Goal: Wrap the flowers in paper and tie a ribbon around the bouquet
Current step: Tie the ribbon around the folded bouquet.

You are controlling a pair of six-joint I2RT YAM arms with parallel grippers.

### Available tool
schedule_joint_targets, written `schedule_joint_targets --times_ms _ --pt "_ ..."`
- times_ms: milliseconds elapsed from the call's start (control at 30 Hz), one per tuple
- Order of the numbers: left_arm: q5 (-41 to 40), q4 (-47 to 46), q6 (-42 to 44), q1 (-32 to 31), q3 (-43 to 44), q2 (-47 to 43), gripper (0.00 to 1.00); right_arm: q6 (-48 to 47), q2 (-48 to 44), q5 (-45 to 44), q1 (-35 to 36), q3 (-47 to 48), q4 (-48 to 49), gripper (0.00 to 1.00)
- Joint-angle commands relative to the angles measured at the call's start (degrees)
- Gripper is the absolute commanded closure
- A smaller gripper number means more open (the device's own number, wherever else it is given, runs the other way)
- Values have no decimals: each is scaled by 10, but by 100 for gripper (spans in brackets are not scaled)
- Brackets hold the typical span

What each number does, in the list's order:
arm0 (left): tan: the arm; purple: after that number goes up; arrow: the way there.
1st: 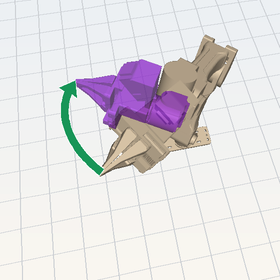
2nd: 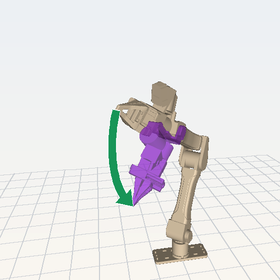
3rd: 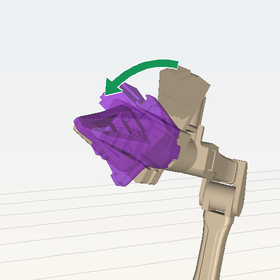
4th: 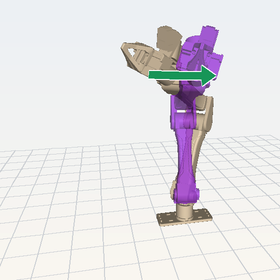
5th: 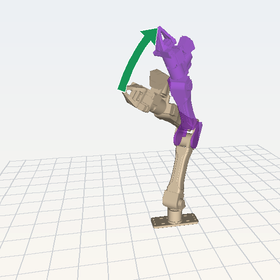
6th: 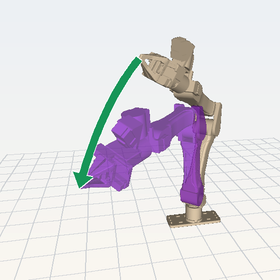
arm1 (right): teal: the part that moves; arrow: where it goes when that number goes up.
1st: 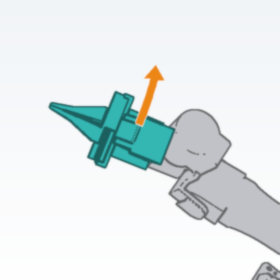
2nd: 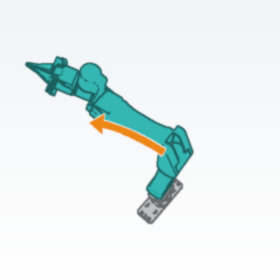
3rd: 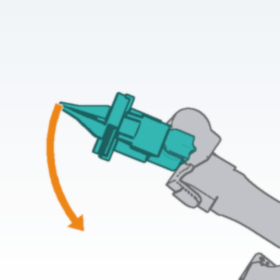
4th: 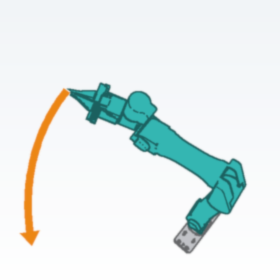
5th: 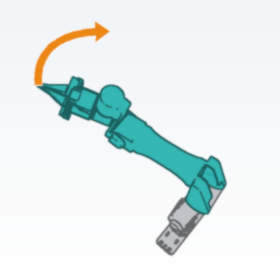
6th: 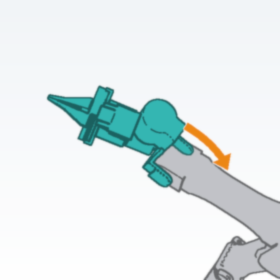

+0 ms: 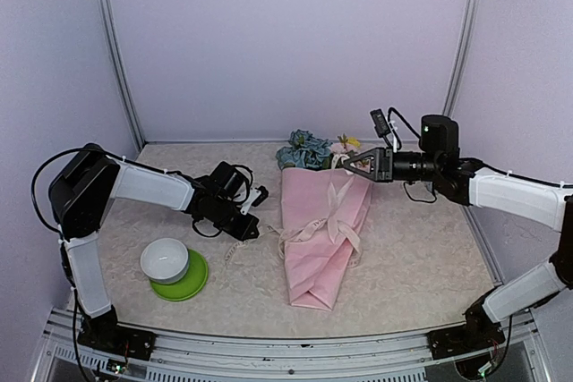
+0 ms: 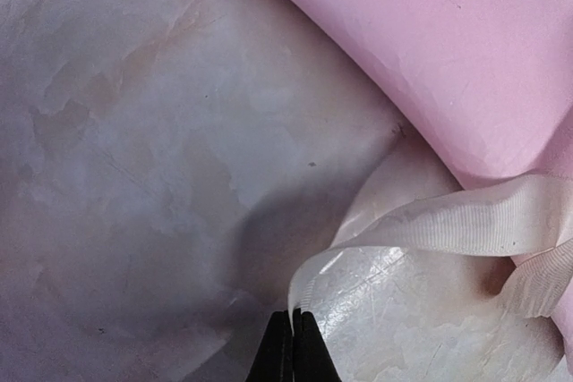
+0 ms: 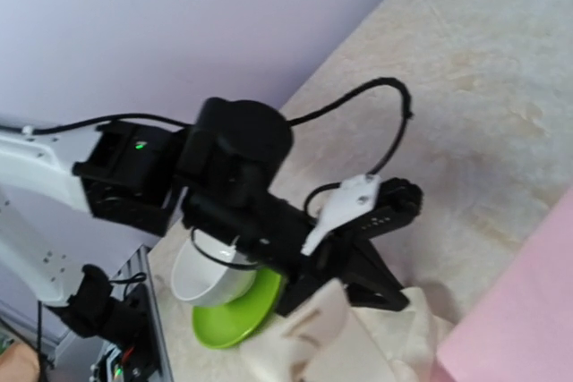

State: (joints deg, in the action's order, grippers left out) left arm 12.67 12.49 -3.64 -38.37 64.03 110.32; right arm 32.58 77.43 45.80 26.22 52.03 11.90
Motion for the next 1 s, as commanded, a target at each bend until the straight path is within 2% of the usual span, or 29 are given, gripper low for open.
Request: schedule_joint_targets --times_ms 0,67,133,200,267,367,433,500,600,700,767,967 --pt "5 2 -4 -2 11 -7 100 7 13 -21 -3 11 9 100" --pt "7 -3 -5 -1 13 -16 100 6 22 -36 -6 16 -4 100" --pt "-12 -12 -17 19 7 -38 100 18 19 -76 -39 17 -57 100" --pt "-20 -34 -50 79 -26 -81 100 59 -34 -119 -145 -43 -80 100" --pt "14 -82 -88 172 -87 -145 100 95 -114 -150 -271 -123 -109 100" --pt "55 -131 -114 269 -172 -243 100 122 -228 -117 -478 -247 -139 100" --pt "70 -139 -119 313 -208 -277 100 128 -276 -108 -561 -310 -144 100" --pt "67 -164 -149 363 -240 -300 100 131 -294 -110 -612 -354 -139 100" --pt "95 -253 -235 459 -321 -349 100 121 -276 -100 -681 -390 -120 100" --pt "116 -286 -257 530 -346 -378 100 90 -246 -90 -754 -397 -111 100" --pt "121 -264 -244 549 -331 -360 100 67 -222 -83 -799 -394 -102 100" --pt "134 -308 -264 571 -354 -322 100 -4 -146 -39 -897 -369 -103 100"
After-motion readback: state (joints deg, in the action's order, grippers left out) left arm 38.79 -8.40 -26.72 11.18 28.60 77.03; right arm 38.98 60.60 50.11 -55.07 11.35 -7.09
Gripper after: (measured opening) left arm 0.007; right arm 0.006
